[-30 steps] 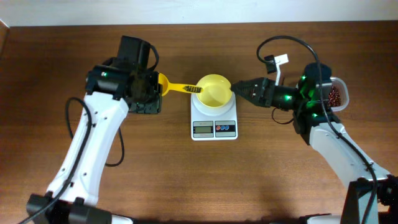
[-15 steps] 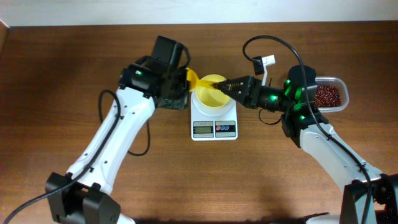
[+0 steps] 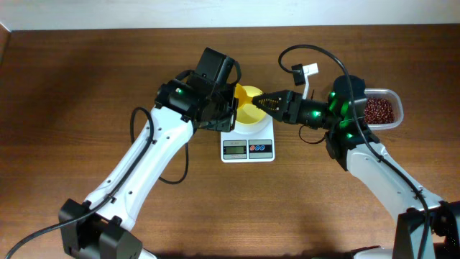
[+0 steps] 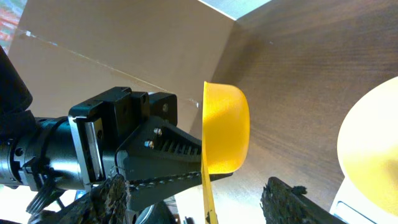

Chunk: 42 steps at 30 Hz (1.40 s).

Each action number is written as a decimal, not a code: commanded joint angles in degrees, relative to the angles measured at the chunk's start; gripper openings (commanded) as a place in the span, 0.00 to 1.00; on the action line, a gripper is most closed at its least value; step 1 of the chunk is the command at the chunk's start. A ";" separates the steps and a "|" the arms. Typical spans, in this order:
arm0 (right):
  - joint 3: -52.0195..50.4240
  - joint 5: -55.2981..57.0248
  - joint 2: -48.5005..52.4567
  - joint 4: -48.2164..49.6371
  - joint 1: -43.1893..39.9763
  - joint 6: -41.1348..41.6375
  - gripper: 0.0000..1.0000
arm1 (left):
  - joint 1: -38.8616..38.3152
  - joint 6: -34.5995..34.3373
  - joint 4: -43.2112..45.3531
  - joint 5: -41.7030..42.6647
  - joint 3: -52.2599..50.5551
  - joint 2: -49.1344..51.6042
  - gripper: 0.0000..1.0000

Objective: Scoop item into bowl and weigh 50g on scale
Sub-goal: 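Grasp the scoop's cup rim with the right gripper above the bowl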

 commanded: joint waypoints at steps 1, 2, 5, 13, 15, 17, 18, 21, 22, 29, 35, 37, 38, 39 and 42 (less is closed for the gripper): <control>0.85 3.06 0.24 0.37 0.33 -1.38 0.72 | -0.22 -6.58 -0.55 0.20 0.57 0.00 0.00; 0.85 4.42 0.24 0.35 0.33 -1.14 0.68 | -0.22 -6.64 0.02 0.17 0.57 0.00 0.00; 0.85 8.61 0.24 0.39 1.84 -0.74 0.68 | -0.22 -6.64 2.49 0.17 0.57 0.00 0.00; 0.85 12.63 0.24 1.86 3.76 -0.74 0.66 | -0.22 -6.62 2.91 0.24 0.57 1.77 0.00; 0.83 14.62 0.24 1.86 3.76 -0.79 0.62 | -0.22 -6.62 2.56 0.20 0.57 2.03 0.00; 0.83 15.02 0.24 1.86 3.76 -0.79 0.59 | -0.22 -6.62 2.49 0.20 0.57 2.03 0.00; 0.83 14.99 0.24 1.86 3.76 -0.79 0.51 | -0.22 -6.62 2.49 0.20 0.57 2.03 0.00; 0.83 15.19 0.24 1.88 4.87 -1.01 0.39 | -0.22 -6.62 2.49 0.20 0.57 2.03 0.00; 0.83 15.37 0.24 1.88 5.25 -1.18 0.37 | -0.22 -6.62 2.49 0.20 0.57 2.03 0.00; 0.83 16.09 0.24 1.84 6.01 -1.22 0.05 | -0.22 -6.62 2.05 0.20 0.57 2.03 0.00; 0.83 16.11 0.24 1.55 6.01 -1.22 0.04 | -0.22 -6.60 2.08 0.17 0.57 2.03 0.13; 0.83 16.11 0.24 1.42 6.01 -1.25 0.04 | -0.22 -6.60 2.10 0.20 0.55 2.03 0.68; 0.83 16.11 0.24 1.42 5.99 -1.27 0.04 | -0.22 -6.60 2.10 0.20 0.57 2.03 0.92; 0.83 16.11 0.24 1.40 5.99 -1.44 0.04 | -0.22 -6.58 2.08 0.20 0.57 2.03 0.99; 0.83 16.15 0.24 1.40 5.99 -1.46 0.04 | -0.22 -6.58 2.08 0.22 0.57 2.03 0.99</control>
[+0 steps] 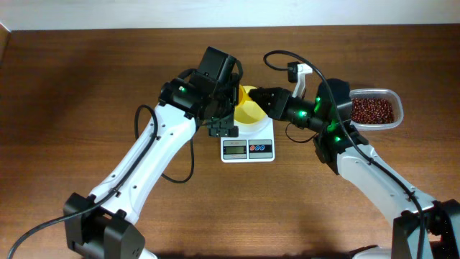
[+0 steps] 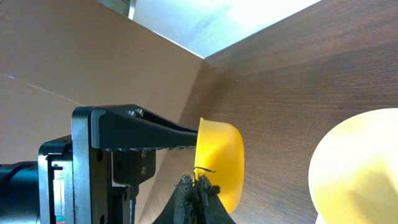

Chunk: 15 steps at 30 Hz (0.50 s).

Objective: Scoop item into bowl and weigh 50g on scale
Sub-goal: 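Grasp the scoop's cup rim with the right gripper above the bowl, then open the left gripper and pull the scoop rightward with the right gripper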

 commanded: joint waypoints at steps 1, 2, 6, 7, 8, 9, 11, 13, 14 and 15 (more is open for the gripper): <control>0.83 -0.76 0.20 0.11 0.59 -1.07 0.04 | -0.17 -0.26 0.17 0.50 0.57 0.50 0.99; 0.83 -0.74 0.20 -0.33 0.48 -1.31 0.04 | -0.17 1.07 0.17 1.09 0.57 0.48 0.99; 0.83 0.11 0.20 -1.79 0.44 -4.79 0.04 | -0.11 3.89 0.00 4.52 0.57 -0.28 0.99; 0.83 0.79 0.20 -2.64 0.44 -5.84 0.04 | -0.13 5.01 -0.04 4.50 0.57 -0.70 0.99; 0.81 1.97 0.20 -4.17 0.44 -6.78 0.04 | -0.04 6.40 -0.04 4.28 0.57 -1.60 0.99; 0.81 2.75 0.20 -5.29 0.42 -7.34 0.04 | 0.00 7.50 -0.04 4.00 0.57 -2.25 0.99; 0.83 2.36 0.20 -5.42 -0.02 -8.41 0.04 | 0.50 12.35 -0.57 3.15 0.57 -3.87 0.99; 0.83 1.53 0.20 -5.90 -0.74 -11.02 0.04 | 1.46 14.64 -2.99 1.03 0.57 -5.29 0.99; 0.83 1.53 0.20 -6.56 -1.05 -11.41 0.04 | 1.79 14.64 -3.89 -0.37 0.57 -5.70 0.99; 0.83 1.20 0.20 -7.28 -1.51 -13.05 0.04 | 2.29 14.69 -5.09 -2.47 0.57 -6.19 0.99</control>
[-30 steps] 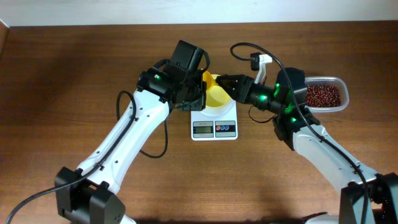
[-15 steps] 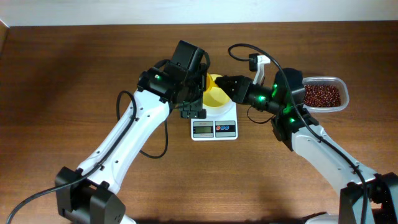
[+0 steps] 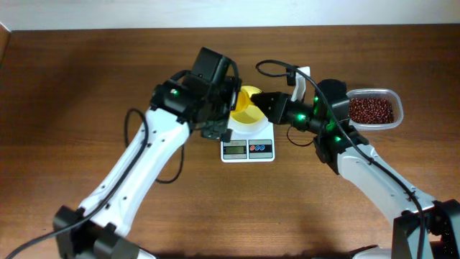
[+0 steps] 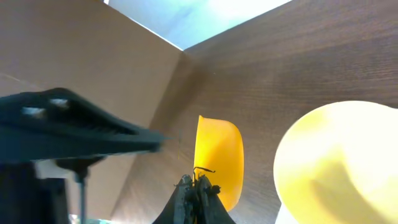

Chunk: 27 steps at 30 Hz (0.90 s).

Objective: Scoop item into bowl and weigh 50g on scale
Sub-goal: 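Open the left gripper and pull the scoop rightward with the right gripper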

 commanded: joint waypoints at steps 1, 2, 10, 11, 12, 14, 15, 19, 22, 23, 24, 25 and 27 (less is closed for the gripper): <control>0.79 -1.44 0.17 -1.03 -0.92 -7.23 0.04 | 1.81 4.48 -2.78 -5.75 0.57 -3.10 0.99; 0.79 -1.42 0.17 -1.31 -0.90 -9.29 0.04 | 2.32 7.41 -3.04 -5.81 0.57 -3.21 0.99; 0.79 -2.47 -3.54 -3.72 -0.87 -17.84 0.04 | 2.78 20.31 -2.97 -8.85 0.57 -3.21 0.99; 0.79 -1.97 -3.98 -4.68 -0.90 -18.71 0.04 | 2.78 21.86 -2.99 -9.18 0.57 -3.21 0.99; 0.81 -0.94 -4.52 -5.51 -0.92 -18.82 0.04 | 2.78 23.39 -2.99 -9.27 0.57 -3.21 0.99; 0.83 -0.94 -6.80 -5.95 -1.79 -18.40 0.04 | 2.78 29.59 -3.04 -9.25 0.57 -3.21 0.99; 0.85 -0.83 -7.98 -6.67 -2.45 -18.40 0.04 | 2.78 31.78 -3.17 -9.25 0.57 -3.21 0.99; 0.85 7.74 -14.01 -14.53 -6.82 -18.82 0.04 | 2.78 39.12 -3.63 -9.20 0.57 -3.21 0.99; 0.85 7.96 -17.40 -16.46 -11.28 -18.82 0.04 | 2.75 39.12 -5.88 -9.20 0.57 -3.19 0.99; 0.85 8.33 -18.10 -17.11 -12.81 -18.82 0.04 | 2.71 39.12 -6.71 -9.20 0.50 -3.15 0.99; 0.83 8.52 -18.45 -17.81 -14.38 -18.78 0.04 | 2.64 39.15 -7.50 -9.22 0.26 -3.10 0.90; 0.83 8.50 -18.49 -18.29 -15.98 -18.62 0.04 | 2.56 39.19 -8.66 -9.20 -0.02 -2.99 0.71; 0.83 8.48 -18.49 -20.72 -18.62 -18.62 0.04 | 1.92 39.19 -10.54 -9.20 -0.55 -2.86 0.58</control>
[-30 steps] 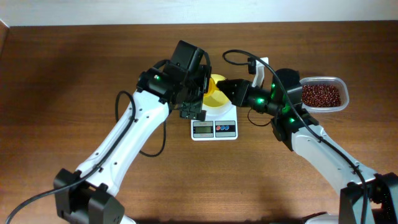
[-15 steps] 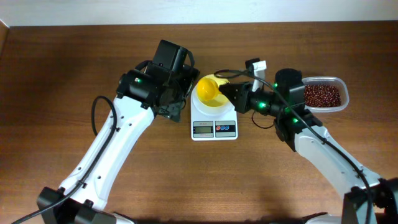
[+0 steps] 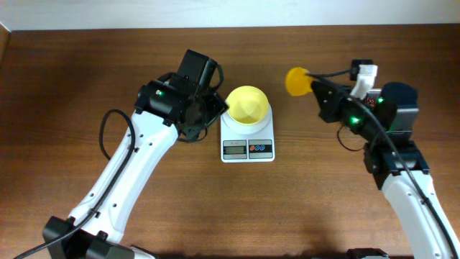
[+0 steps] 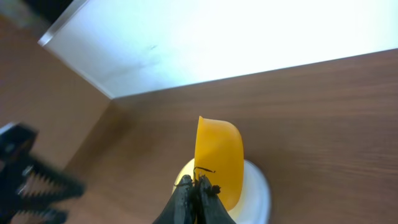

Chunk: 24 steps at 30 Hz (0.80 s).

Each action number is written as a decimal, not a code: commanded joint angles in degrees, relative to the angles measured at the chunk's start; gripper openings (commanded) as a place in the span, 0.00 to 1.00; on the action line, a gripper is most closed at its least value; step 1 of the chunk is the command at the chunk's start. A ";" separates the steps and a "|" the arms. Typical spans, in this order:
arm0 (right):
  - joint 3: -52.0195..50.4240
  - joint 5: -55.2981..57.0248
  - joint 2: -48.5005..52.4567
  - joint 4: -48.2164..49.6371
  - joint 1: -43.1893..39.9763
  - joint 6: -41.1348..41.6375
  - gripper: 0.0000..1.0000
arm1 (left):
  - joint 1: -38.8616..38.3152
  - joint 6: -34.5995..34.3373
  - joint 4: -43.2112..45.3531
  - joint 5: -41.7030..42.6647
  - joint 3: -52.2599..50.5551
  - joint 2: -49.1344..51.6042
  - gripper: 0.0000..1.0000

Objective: Scoop item into bowl and weigh 50g on scale
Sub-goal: 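Open the left gripper and pull the scoop rightward with the right gripper, then move the left gripper down to the scale's front buttons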

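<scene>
My right gripper (image 3: 314,88) is shut on the handle of an orange-yellow scoop (image 3: 295,80), held in the air to the right of the scale and behind it. In the right wrist view the scoop (image 4: 219,158) stands on edge above the closed fingertips of the gripper (image 4: 199,186). A pale yellow bowl (image 3: 248,103) sits on the white scale (image 3: 248,144), and it shows behind the scoop as the bowl (image 4: 258,186). My left gripper (image 3: 206,115) hangs open just left of the scale, holding nothing. The beans are hidden behind my right arm.
Brown tabletop (image 3: 86,65) spreads around the scale. A pale wall (image 4: 249,37) runs along the table's far edge. My left arm (image 3: 136,165) crosses the left half of the table, and my right arm (image 3: 402,180) crosses the right side.
My right gripper, still shut on the scoop, has moved from beside the bowl to the right, away from the scale. My left gripper has drawn back to the left of the scale.
At first the scoop stood by my left gripper's fingers over the scale, with my right gripper open around its handle. Then my right gripper was shut on the handle and the left fingers stood apart. Now my right gripper alone holds the scoop, away from the scale.
</scene>
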 commanded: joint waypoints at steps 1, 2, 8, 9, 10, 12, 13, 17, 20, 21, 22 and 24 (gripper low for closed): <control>0.76 1.03 -0.68 -3.32 -3.45 -0.63 0.04 | -1.22 0.87 -2.19 -0.81 -0.96 -0.74 0.37; 0.76 1.03 -0.68 -4.52 -3.96 -0.63 0.04 | -2.21 0.85 -2.32 -0.85 -1.33 -0.63 0.11; 0.76 1.03 -0.66 -5.66 -4.04 -0.66 0.04 | -8.22 0.81 -2.23 -6.49 -1.70 -0.63 0.00; 0.76 1.05 -0.66 -5.92 -4.04 -0.68 0.04 | -9.31 0.81 -2.23 -7.93 -1.70 -0.63 0.00; 0.76 1.05 -0.66 -6.10 -4.04 -0.68 0.04 | -10.80 0.81 -2.23 -9.97 -1.70 -0.52 0.00; 0.76 1.05 -0.66 -6.36 -4.04 -0.66 0.04 | -13.11 0.79 -2.16 -12.66 -1.70 -0.09 0.00; 0.76 1.05 -0.66 -6.54 -4.04 -0.66 0.04 | -14.12 0.72 -2.08 -13.38 -1.70 0.37 0.00; 0.76 1.05 -0.66 -6.91 -4.02 -0.66 0.04 | -17.29 0.37 0.35 -16.94 -1.70 5.46 0.00; 0.74 2.21 -0.61 -8.44 -4.04 -0.83 0.04 | -17.57 0.37 2.73 -16.90 -1.70 10.32 0.00; 0.74 2.54 -0.61 -8.61 -4.04 -0.83 0.04 | -17.57 0.37 2.95 -16.87 -1.70 12.35 0.00; 0.74 2.82 -0.61 -8.68 -4.02 -0.83 0.04 | -17.57 0.37 3.02 -16.87 -1.70 13.25 0.00; 0.74 2.95 -0.57 -8.70 -4.04 -0.83 0.04 | -17.62 0.37 3.02 -16.61 -1.70 15.43 0.00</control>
